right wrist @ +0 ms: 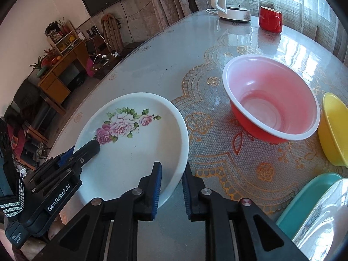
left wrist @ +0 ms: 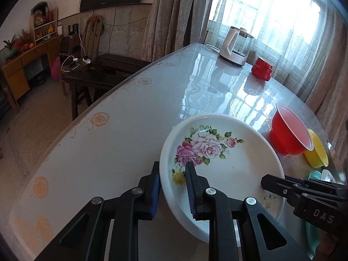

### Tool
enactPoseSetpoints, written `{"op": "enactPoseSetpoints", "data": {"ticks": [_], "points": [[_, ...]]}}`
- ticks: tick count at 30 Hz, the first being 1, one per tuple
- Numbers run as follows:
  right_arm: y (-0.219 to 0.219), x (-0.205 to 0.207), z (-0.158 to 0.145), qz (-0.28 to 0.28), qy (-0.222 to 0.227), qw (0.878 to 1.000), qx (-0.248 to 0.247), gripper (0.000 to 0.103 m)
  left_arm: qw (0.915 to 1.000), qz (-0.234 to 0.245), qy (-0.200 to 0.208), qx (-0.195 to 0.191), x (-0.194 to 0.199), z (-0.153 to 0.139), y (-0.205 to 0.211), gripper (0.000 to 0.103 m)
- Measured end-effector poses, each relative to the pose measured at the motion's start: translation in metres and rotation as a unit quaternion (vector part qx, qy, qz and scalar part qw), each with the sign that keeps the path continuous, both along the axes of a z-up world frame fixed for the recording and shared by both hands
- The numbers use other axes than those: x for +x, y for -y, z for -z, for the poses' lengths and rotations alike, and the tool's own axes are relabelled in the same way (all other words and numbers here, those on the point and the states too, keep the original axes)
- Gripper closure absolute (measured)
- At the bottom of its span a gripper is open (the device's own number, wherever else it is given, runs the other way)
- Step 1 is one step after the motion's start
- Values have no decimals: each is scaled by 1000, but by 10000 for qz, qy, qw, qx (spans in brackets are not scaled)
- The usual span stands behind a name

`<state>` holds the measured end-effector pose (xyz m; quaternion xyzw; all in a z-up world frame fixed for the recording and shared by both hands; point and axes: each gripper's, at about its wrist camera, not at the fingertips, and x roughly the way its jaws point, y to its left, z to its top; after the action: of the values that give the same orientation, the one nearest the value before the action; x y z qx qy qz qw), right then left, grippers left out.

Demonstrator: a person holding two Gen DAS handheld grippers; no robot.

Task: Organize plates and bowls
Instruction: 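Lift the small floral plate by its rim with the left gripper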

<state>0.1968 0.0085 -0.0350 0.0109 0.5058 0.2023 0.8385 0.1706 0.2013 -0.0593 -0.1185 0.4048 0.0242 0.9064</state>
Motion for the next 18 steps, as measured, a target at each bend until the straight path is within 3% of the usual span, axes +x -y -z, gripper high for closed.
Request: {"op": "enactPoseSetpoints", "data": {"ticks": [7, 18], "points": [[15, -9, 6, -22, -180, 9995, 253, 82, 9999, 67, 49, 115, -13, 1, 10, 78], [10, -20, 6, -257, 174, 9994, 158, 76, 9997, -47, 55, 227, -18, 1, 16, 75]]}}
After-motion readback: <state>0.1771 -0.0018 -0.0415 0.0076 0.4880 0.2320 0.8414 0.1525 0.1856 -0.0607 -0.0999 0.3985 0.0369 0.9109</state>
